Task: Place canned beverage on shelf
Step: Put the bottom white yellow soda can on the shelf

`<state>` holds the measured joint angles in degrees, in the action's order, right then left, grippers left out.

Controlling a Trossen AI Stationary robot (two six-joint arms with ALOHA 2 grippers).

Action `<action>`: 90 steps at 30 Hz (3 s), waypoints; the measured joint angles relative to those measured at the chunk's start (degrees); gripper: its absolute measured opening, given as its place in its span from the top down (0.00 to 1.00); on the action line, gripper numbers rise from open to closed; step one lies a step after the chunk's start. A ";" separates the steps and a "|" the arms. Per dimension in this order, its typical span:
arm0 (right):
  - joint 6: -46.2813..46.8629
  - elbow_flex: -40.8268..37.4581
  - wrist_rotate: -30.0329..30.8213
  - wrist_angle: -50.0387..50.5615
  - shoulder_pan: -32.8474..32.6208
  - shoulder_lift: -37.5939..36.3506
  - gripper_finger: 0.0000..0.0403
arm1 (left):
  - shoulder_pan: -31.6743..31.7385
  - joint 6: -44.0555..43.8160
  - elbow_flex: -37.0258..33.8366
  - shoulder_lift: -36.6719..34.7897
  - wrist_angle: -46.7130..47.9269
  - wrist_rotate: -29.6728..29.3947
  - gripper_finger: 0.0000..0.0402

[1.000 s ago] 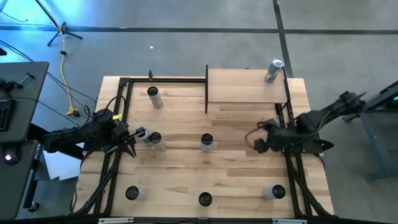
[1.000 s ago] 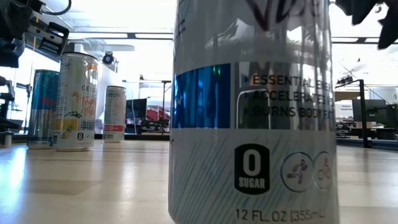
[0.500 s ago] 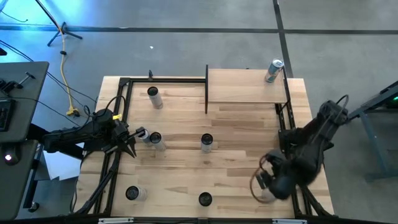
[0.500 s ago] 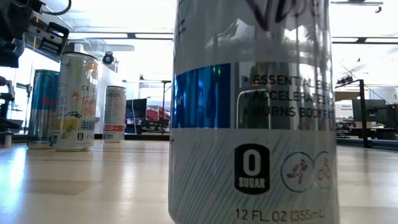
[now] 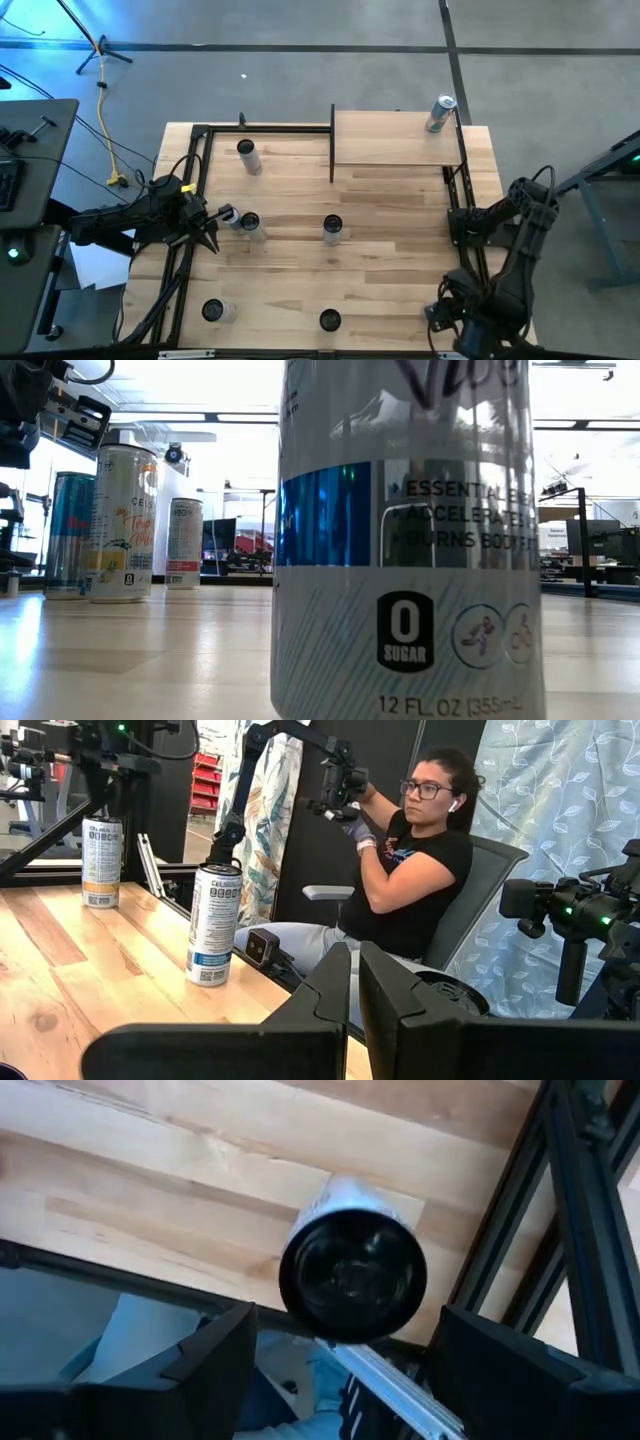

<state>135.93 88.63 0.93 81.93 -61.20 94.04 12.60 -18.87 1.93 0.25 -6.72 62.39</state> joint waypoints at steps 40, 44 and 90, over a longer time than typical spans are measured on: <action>-8.49 -8.18 -4.79 -6.15 3.44 -0.04 0.35 | 0.00 0.00 0.00 -0.01 0.00 0.00 0.99; -8.52 -8.18 -5.59 -7.26 3.44 -0.04 0.37 | 0.01 0.00 0.00 -0.01 0.02 0.00 0.99; -80.28 -8.14 1.35 -3.50 69.17 -4.04 0.38 | 0.01 0.00 0.00 -0.01 0.02 0.00 0.99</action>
<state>55.65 80.49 2.28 78.43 7.97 90.00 12.61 -18.87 1.93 0.24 -6.70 62.39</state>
